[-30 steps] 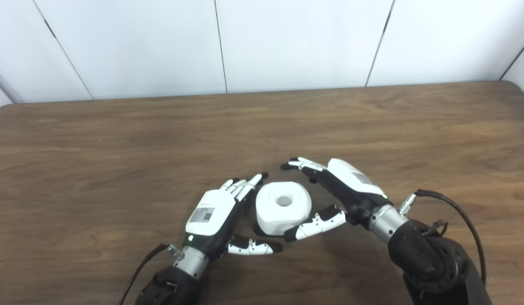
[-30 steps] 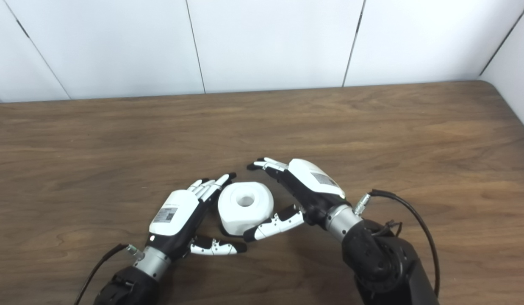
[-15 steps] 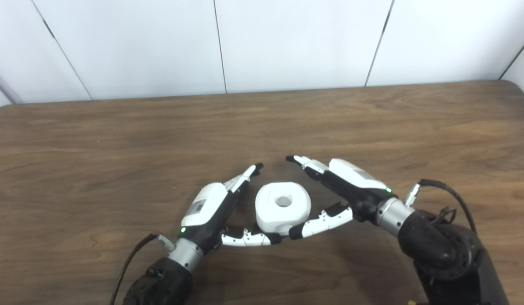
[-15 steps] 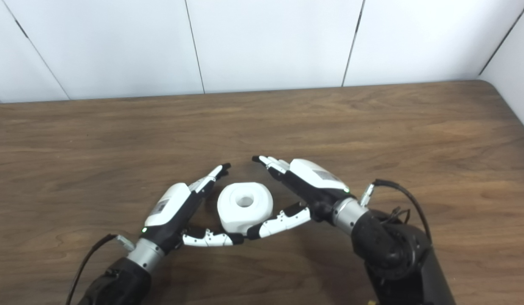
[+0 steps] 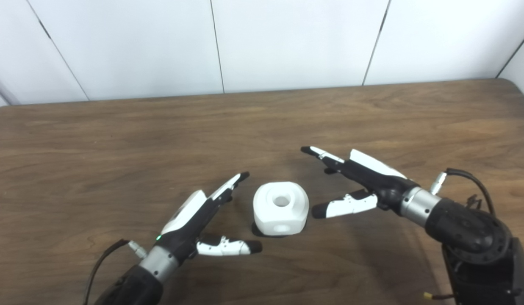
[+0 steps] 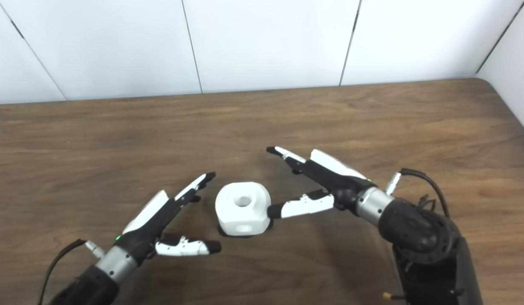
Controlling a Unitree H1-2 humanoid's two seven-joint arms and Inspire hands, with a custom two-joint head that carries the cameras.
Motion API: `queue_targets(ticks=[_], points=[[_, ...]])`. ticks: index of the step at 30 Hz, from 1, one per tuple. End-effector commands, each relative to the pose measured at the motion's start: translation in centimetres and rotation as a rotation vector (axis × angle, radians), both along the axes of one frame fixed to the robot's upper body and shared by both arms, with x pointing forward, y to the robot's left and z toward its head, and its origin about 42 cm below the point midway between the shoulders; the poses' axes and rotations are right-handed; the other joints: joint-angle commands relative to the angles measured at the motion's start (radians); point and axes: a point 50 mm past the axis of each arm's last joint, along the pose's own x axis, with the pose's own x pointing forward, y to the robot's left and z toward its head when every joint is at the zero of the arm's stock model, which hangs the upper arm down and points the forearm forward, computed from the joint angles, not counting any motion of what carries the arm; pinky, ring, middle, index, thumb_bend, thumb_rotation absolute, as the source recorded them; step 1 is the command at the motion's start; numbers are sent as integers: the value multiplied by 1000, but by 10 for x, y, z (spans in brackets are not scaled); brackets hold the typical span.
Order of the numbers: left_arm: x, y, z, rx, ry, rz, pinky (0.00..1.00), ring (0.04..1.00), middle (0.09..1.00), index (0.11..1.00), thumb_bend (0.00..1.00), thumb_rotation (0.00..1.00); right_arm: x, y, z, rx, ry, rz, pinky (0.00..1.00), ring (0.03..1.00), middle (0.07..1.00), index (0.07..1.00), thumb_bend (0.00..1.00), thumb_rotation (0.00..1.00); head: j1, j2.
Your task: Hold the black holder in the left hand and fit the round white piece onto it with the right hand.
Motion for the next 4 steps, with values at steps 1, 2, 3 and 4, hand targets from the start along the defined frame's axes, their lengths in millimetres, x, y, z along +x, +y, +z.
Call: queue_targets(ticks=[1,2,3,4], points=[[-3,14,3,-1,32,32,950,999,1000,1000,1000,483,4,-5,13,14,-39,-4,891,1000,1000,1000,1000,795,1,1],[-3,16,4,-7,37,39,957,1000,1000,1000,1000,475,4,-6,13,18,-38,-9,890,1000,1000,1000,1000,805,0,-1],[-4,19,5,-19,40,53,971,1000,1000,1000,1000,490,5,-8,13,27,-38,-17,895,1000,1000,1000,1000,816,0,-1],[-5,22,5,-40,37,76,974,1000,1000,1000,1000,486,5,-11,13,49,-38,-28,898,1000,1000,1000,1000,812,0,-1]])
